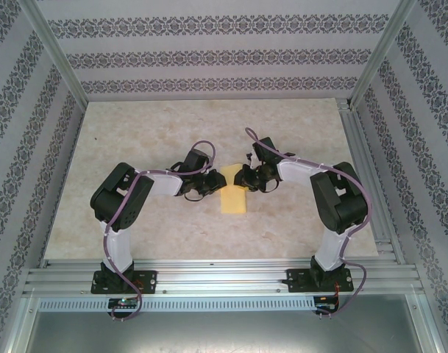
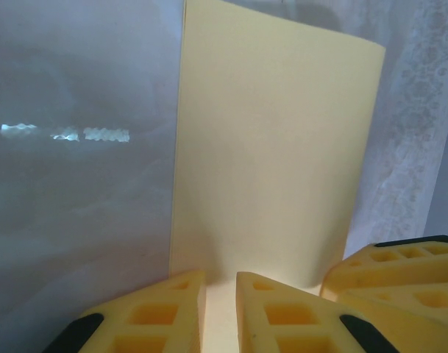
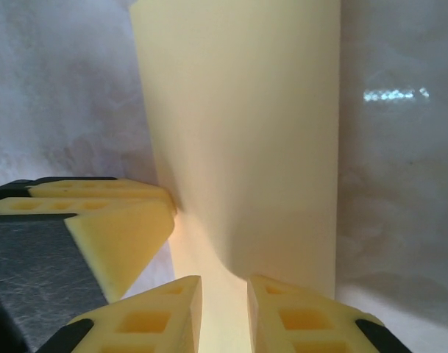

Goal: Fold a paper plane with a square sheet of paper (pick it up from the middle)
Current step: Fold the square sheet of paper in half at the center of the table.

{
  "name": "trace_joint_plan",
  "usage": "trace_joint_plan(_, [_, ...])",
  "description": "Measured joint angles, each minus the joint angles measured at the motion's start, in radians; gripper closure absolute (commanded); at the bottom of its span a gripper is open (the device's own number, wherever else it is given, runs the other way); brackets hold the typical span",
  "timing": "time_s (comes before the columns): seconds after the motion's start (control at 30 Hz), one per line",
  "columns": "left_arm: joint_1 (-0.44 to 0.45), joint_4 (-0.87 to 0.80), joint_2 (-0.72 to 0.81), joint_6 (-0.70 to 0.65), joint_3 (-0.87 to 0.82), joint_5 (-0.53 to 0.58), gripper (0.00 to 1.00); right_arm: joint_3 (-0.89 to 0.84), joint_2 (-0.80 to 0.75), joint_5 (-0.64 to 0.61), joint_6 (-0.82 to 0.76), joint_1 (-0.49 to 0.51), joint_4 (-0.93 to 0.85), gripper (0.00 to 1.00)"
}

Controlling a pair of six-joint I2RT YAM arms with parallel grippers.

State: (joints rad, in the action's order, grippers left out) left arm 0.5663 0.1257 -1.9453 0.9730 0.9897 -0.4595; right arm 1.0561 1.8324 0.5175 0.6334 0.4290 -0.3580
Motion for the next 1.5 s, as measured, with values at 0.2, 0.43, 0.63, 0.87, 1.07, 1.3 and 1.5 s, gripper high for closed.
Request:
trace_joint_plan(0.2, [0.0, -0.003, 0.0, 0.0, 0.001, 0.0, 0.8, -0.016, 0.013, -0.019, -0.007, -0.006, 0.0, 0.74])
trace_joint_plan(0.43, [0.0, -0.008, -0.002, 0.0, 0.005, 0.0, 0.8, -0.04, 0.026, -0.016, -0.007, -0.019, 0.018, 0.73])
trace_joint_plan(0.63, [0.0, -0.008, -0.003, 0.0, 0.005, 0.0, 0.8, -0.042, 0.021, -0.009, -0.006, -0.019, 0.023, 0.7])
trace_joint_plan(0.87, [0.0, -0.014, -0.003, -0.003, 0.009, 0.0, 0.78, -0.042, -0.051, -0.013, -0.003, -0.023, 0.008, 0.63])
trace_joint_plan(1.07, [0.0, -0.016, -0.002, -0.012, 0.013, -0.003, 0.76, -0.046, -0.151, -0.063, -0.003, -0.068, 0.0, 0.54])
trace_joint_plan(1.3, [0.005, -0.03, 0.001, -0.03, 0.027, -0.003, 0.75, -0.063, -0.132, -0.09, -0.003, -0.076, -0.019, 0.53])
trace_joint_plan(1.5, [0.005, -0.031, 0.001, -0.033, 0.04, -0.004, 0.75, -0.07, -0.115, -0.075, 0.001, -0.069, -0.007, 0.53])
